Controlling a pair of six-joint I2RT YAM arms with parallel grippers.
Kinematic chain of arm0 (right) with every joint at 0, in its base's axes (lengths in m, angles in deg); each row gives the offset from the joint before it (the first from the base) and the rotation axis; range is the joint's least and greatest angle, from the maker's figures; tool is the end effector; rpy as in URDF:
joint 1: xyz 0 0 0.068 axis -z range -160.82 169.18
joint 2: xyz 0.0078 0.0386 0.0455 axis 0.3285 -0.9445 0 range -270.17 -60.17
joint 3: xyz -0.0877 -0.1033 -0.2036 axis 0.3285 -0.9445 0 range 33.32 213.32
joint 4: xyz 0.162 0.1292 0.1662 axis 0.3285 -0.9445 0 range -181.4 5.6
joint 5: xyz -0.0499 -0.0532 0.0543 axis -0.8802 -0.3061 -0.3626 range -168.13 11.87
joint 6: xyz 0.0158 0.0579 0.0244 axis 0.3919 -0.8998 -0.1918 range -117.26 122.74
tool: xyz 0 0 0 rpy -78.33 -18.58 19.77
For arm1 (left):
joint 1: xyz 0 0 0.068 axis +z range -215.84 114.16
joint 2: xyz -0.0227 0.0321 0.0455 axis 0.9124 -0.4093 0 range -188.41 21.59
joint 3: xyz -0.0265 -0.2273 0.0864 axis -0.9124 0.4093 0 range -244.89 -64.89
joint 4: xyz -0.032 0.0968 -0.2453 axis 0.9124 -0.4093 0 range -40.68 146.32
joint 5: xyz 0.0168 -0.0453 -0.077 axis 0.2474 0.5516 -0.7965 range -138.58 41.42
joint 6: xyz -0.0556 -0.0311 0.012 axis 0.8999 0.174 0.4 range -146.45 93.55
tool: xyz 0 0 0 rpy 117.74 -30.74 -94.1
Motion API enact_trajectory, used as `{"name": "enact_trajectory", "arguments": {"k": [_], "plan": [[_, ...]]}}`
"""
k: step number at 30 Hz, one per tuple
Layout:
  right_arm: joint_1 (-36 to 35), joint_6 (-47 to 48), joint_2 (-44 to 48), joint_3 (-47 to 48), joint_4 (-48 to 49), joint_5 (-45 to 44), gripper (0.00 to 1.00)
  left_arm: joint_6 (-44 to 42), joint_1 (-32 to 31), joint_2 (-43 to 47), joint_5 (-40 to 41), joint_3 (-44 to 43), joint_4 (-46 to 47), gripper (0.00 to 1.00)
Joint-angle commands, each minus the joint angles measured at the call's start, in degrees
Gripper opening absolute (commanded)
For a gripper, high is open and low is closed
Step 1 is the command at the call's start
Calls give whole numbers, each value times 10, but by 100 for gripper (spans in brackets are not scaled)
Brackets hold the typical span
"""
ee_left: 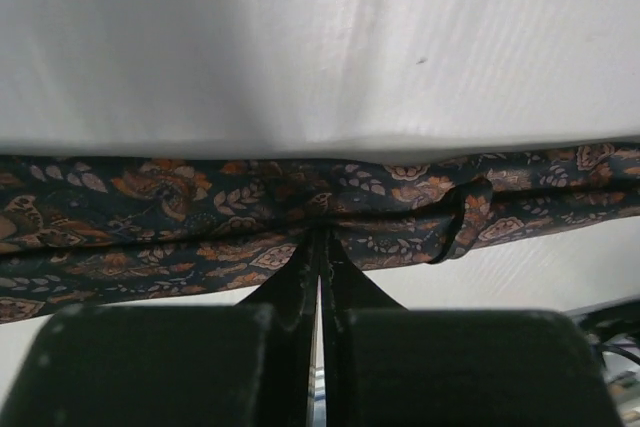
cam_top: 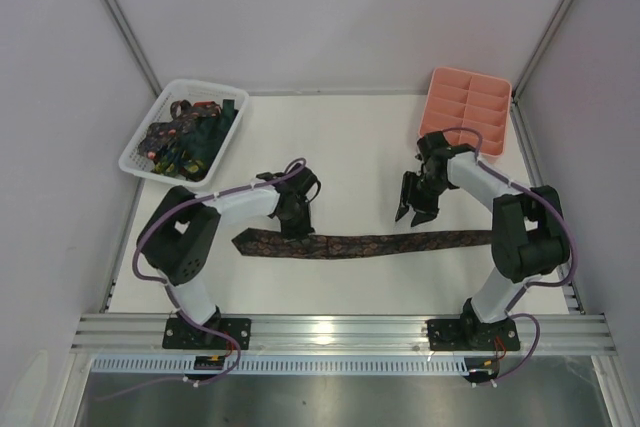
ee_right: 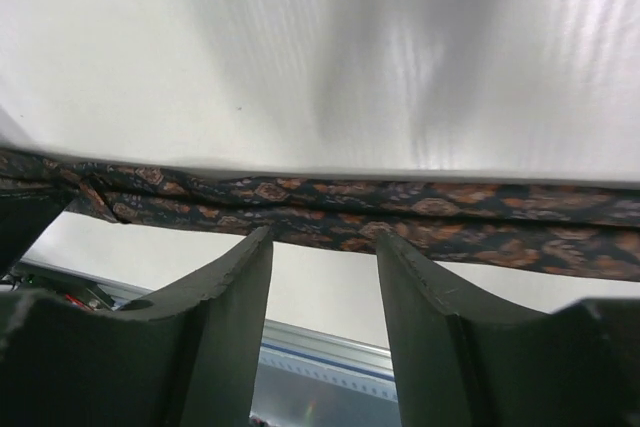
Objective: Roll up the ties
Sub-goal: Flatten the tie
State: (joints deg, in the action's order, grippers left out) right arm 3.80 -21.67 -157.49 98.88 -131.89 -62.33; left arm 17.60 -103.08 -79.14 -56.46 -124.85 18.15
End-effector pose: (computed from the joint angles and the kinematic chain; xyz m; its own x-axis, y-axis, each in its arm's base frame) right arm 0.3016 0.0973 0.1455 -0.9883 0.1406 -0.0595 0.1144 0.9402 0.3207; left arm 0.2471 -0.1966 0.1048 -0.9929 -0.1105 -0.0442 -0.0975 0.9682 -0.2302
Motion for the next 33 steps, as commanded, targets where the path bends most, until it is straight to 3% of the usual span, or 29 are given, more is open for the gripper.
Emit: {"name": "enact_trajectory", "arguments": {"k": [1, 6, 12, 20, 24, 28, 33], "plan": [[25, 37, 34, 36, -31, -7, 53, 44, 36, 22, 1, 54, 9, 0], [34, 55, 53, 33, -33, -13, 60, 58, 118, 90, 101, 89, -98, 1], [40, 47, 44, 11, -14, 5, 61, 45, 192, 158, 156, 78, -203, 0], [85, 59, 46, 22, -35, -3, 64, 11, 194, 239, 191, -13, -261, 4], [147, 52, 59, -5, -50, -17, 53, -21, 128, 244, 124, -60, -171, 2], [170, 50, 65, -21, -47, -27, 40, 1, 50, 159, -7, -85, -92, 0], [170, 29, 56, -22, -34, -6, 16, 2, -47, 18, -3, -187, -79, 0]]}}
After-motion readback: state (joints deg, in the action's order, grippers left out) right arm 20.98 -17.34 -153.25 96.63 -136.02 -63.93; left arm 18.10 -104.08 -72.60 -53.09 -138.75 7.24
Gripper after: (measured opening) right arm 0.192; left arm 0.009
